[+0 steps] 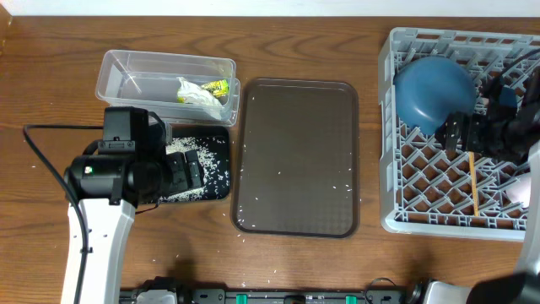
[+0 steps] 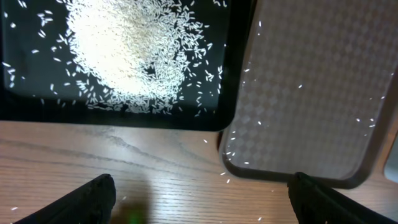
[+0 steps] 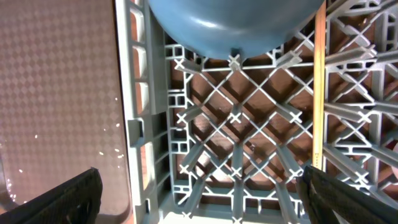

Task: Sort waste into correct bins and load items into the dishwasher rack

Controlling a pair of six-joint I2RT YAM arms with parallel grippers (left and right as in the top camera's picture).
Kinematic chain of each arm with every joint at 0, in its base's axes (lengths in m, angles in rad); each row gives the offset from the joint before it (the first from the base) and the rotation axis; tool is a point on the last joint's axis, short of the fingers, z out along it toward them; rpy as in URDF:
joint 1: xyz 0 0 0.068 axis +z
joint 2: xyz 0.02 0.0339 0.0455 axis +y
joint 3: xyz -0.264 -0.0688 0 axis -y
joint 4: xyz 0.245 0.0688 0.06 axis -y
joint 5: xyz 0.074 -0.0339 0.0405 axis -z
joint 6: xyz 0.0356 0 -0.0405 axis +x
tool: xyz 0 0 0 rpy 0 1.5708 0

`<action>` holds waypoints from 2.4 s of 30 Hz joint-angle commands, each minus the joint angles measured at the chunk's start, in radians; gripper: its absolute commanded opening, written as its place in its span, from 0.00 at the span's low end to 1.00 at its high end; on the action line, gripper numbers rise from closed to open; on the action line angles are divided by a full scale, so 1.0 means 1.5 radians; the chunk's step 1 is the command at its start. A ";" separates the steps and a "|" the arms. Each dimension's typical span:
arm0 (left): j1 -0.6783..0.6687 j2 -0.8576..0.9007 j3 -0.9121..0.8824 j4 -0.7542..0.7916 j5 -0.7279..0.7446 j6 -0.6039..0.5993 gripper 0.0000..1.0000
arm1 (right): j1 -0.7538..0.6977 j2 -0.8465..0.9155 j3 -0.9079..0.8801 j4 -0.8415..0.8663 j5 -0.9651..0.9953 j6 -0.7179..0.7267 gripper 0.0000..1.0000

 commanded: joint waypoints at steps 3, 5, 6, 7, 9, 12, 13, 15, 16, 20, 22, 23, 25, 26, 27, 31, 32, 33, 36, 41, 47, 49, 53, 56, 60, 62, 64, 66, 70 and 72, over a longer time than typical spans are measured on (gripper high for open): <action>0.002 -0.114 -0.070 0.020 -0.021 0.037 0.91 | -0.003 -0.166 -0.144 0.085 0.012 0.051 0.99; 0.002 -0.188 -0.119 0.049 -0.024 0.055 0.92 | -0.003 -0.247 -0.219 0.144 0.016 0.064 0.99; 0.002 -0.222 -0.141 0.062 -0.028 0.054 0.91 | -0.003 -0.280 -0.250 0.166 0.016 0.070 0.99; 0.002 -0.255 -0.163 0.075 -0.027 0.050 0.92 | -0.003 -0.311 -0.277 0.184 0.016 0.070 0.99; 0.002 -0.327 -0.207 0.111 -0.022 0.027 0.95 | -0.003 -0.376 -0.332 0.215 0.013 0.070 0.99; 0.002 -0.385 -0.233 0.146 -0.023 0.016 0.96 | -0.003 -0.439 -0.378 0.220 0.008 0.070 0.99; 0.002 -0.399 -0.234 0.142 -0.023 0.016 0.96 | -0.003 -0.452 -0.387 0.217 0.009 0.069 0.99; 0.002 -0.416 -0.234 0.141 -0.023 0.016 0.96 | -0.003 -0.473 -0.399 0.201 0.009 0.069 0.99; 0.002 -0.421 -0.234 0.141 -0.023 0.016 0.97 | -0.003 -0.478 -0.401 0.190 0.009 0.069 0.99; 0.002 -0.421 -0.234 0.141 -0.023 0.016 0.97 | -0.003 -0.483 -0.401 0.136 0.009 0.069 0.99; 0.002 -0.421 -0.234 0.141 -0.023 0.016 0.97 | -0.003 -0.483 -0.401 0.121 0.009 0.069 0.99; 0.002 -0.421 -0.234 0.141 -0.023 0.016 0.97 | -0.003 -0.483 -0.401 0.117 0.009 0.069 0.99; 0.002 -0.421 -0.234 0.141 -0.023 0.016 0.97 | -0.003 -0.483 -0.401 0.115 0.009 0.069 0.99; 0.002 -0.421 -0.234 0.141 -0.023 0.016 0.97 | -0.003 -0.483 -0.401 0.115 0.009 0.069 0.99; 0.002 -0.421 -0.234 0.141 -0.023 0.016 0.97 | -0.003 -0.483 -0.401 0.115 0.009 0.069 0.99; 0.002 -0.421 -0.234 0.141 -0.023 0.016 0.97 | 0.001 -0.483 -0.401 0.115 0.009 0.069 0.99; 0.002 -0.421 -0.234 0.141 -0.023 0.016 0.97 | 0.001 -0.483 -0.401 0.115 0.010 0.069 0.99; 0.002 -0.421 -0.234 0.141 -0.023 0.016 0.97 | 0.001 -0.483 -0.402 0.115 0.010 0.069 0.99; 0.002 -0.421 -0.234 0.141 -0.023 0.016 0.97 | 0.001 -0.481 -0.402 0.115 0.011 0.069 0.99; 0.002 -0.421 -0.234 0.141 -0.023 0.016 0.97 | 0.002 -0.484 -0.402 0.115 0.011 0.069 0.99; 0.002 -0.421 -0.234 0.141 -0.023 0.016 0.97 | 0.033 -0.527 -0.403 0.115 0.011 0.069 0.99; 0.002 -0.421 -0.234 0.141 -0.023 0.016 0.97 | 0.060 -0.550 -0.403 0.115 0.011 0.069 0.99; 0.002 -0.421 -0.234 0.141 -0.023 0.016 0.97 | 0.115 -0.596 -0.403 0.115 0.011 0.069 0.99; 0.002 -0.421 -0.234 0.141 -0.023 0.016 0.98 | 0.141 -0.625 -0.403 0.115 0.011 0.069 0.99; 0.002 -0.421 -0.234 0.141 -0.023 0.016 0.98 | 0.166 -0.673 -0.403 0.115 0.011 0.069 0.99; 0.002 -0.421 -0.234 0.141 -0.023 0.016 0.98 | 0.175 -0.696 -0.403 0.115 0.049 0.037 0.99; 0.002 -0.421 -0.234 0.141 -0.023 0.016 0.98 | 0.186 -0.726 -0.406 0.111 0.060 0.034 0.98; 0.002 -0.421 -0.234 0.141 -0.023 0.016 0.98 | 0.196 -0.758 -0.424 0.146 0.060 0.034 0.99; 0.002 -0.421 -0.234 0.141 -0.023 0.016 0.98 | 0.207 -0.817 -0.508 0.278 0.058 0.034 0.99; 0.002 -0.421 -0.234 0.141 -0.023 0.016 0.98 | 0.212 -0.846 -0.563 0.361 0.054 0.034 0.99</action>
